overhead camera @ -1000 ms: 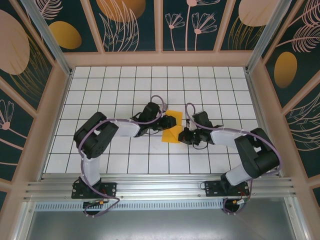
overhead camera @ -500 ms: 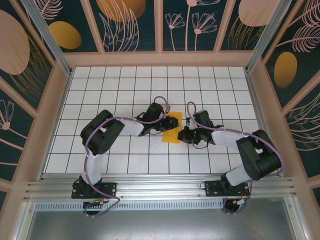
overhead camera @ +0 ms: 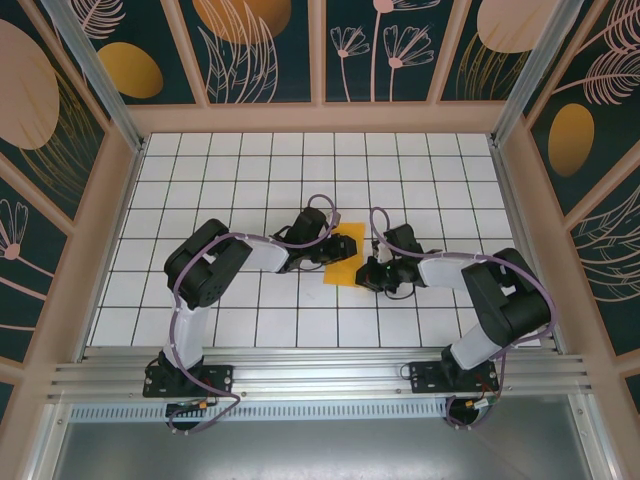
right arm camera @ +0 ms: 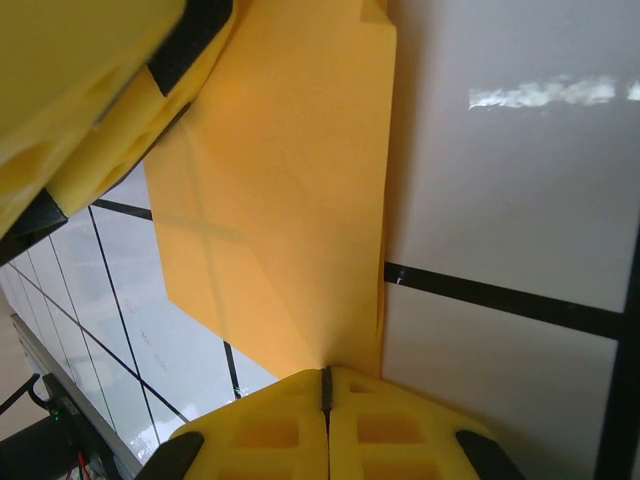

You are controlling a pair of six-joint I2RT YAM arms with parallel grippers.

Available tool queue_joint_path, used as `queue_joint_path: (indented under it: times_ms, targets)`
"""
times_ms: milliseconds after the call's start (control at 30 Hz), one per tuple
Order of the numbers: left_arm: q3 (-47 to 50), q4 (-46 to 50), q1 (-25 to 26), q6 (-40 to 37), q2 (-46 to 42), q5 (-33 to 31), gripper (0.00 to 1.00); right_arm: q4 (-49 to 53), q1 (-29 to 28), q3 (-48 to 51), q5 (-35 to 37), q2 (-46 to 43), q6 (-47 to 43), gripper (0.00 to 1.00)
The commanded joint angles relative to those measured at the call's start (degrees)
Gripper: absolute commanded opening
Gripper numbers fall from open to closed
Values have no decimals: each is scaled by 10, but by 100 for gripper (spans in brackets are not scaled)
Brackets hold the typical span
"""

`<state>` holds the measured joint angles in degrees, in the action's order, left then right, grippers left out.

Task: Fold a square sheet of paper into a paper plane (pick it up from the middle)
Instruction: Fold the triangle a second time at the center of the table.

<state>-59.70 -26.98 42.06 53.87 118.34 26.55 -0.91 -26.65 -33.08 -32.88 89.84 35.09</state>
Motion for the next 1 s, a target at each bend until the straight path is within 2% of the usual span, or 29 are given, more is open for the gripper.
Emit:
queue_joint_path:
  times_ms: [0, 267, 467, 700, 967]
  targets:
    - [-5, 8, 1, 1, 21, -9, 32, 28, 2, 14, 22, 15, 4, 6]
    - [7, 4, 2, 4, 21, -10, 31, 24, 3, -17, -13, -47, 27, 7]
    - [7, 2, 1, 6, 24, -8, 31, 17, 4, -31, -20, -1, 44, 7]
    - [7, 5, 1, 4, 24, -10, 31, 40, 5, -4, 20, 44, 38, 7]
    - [10, 11, 2, 3, 21, -14, 31, 51, 5, -15, -4, -23, 43, 8]
